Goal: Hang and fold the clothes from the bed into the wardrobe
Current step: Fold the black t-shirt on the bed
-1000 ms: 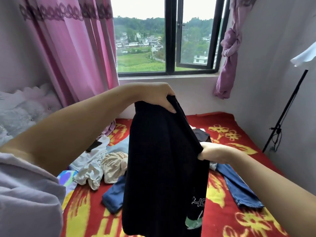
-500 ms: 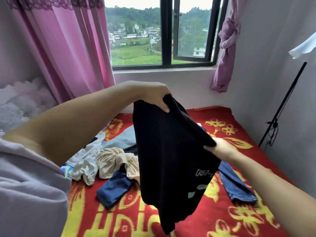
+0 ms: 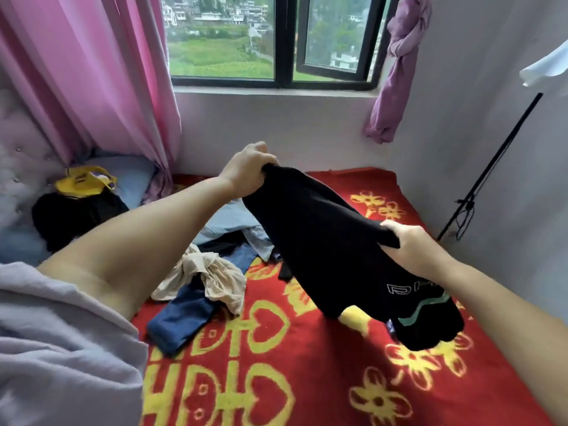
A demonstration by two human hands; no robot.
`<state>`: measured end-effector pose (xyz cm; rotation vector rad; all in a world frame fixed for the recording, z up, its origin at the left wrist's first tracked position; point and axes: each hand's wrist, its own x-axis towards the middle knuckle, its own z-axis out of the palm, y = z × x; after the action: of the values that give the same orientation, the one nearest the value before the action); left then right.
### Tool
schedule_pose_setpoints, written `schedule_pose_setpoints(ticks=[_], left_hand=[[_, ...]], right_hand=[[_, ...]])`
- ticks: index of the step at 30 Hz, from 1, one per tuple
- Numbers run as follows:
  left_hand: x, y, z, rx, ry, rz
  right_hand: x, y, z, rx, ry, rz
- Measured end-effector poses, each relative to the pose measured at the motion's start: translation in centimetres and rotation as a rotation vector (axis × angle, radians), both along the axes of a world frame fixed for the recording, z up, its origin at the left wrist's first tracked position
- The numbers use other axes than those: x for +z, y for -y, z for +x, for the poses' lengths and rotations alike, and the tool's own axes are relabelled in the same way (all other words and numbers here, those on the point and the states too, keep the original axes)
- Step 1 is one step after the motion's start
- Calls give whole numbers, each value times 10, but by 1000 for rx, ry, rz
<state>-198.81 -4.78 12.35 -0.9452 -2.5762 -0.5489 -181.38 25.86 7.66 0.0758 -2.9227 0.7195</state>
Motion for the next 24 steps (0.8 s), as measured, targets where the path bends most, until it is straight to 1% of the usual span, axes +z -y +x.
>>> schedule_pose_setpoints(ticks=[3, 6, 8, 11, 14, 16, 18, 20, 21, 22, 24], left_hand=[[-56, 46, 17, -10, 29, -41], [-131, 98, 42, -57, 29, -129], [-194, 137, 67, -47, 60, -226], [-290, 198, 113, 17, 123, -409], [-370, 253, 162, 94, 197, -574], [-411, 279, 186, 158, 261, -664], [-439, 292, 201, 287, 436, -795], [-458, 289, 212, 427, 608, -926], [-463, 281, 213, 451, 662, -938], [-469, 269, 214, 446, 692, -900], [-476, 233, 219, 389, 684, -760]], right_hand=[[-59, 51, 13, 184, 197, 55], [-154, 117, 27, 316, 376, 100], [-223, 164, 45, 343, 506, 136], [-318, 226, 74, 421, 643, 153], [-384, 272, 102, 512, 779, 123], [-410, 290, 116, 589, 903, 75], [-424, 291, 123, 640, 995, 14], [-429, 276, 121, 592, 988, -35], [-428, 262, 116, 542, 966, -60], [-428, 245, 109, 484, 939, -73], [-426, 200, 94, 355, 890, -36]])
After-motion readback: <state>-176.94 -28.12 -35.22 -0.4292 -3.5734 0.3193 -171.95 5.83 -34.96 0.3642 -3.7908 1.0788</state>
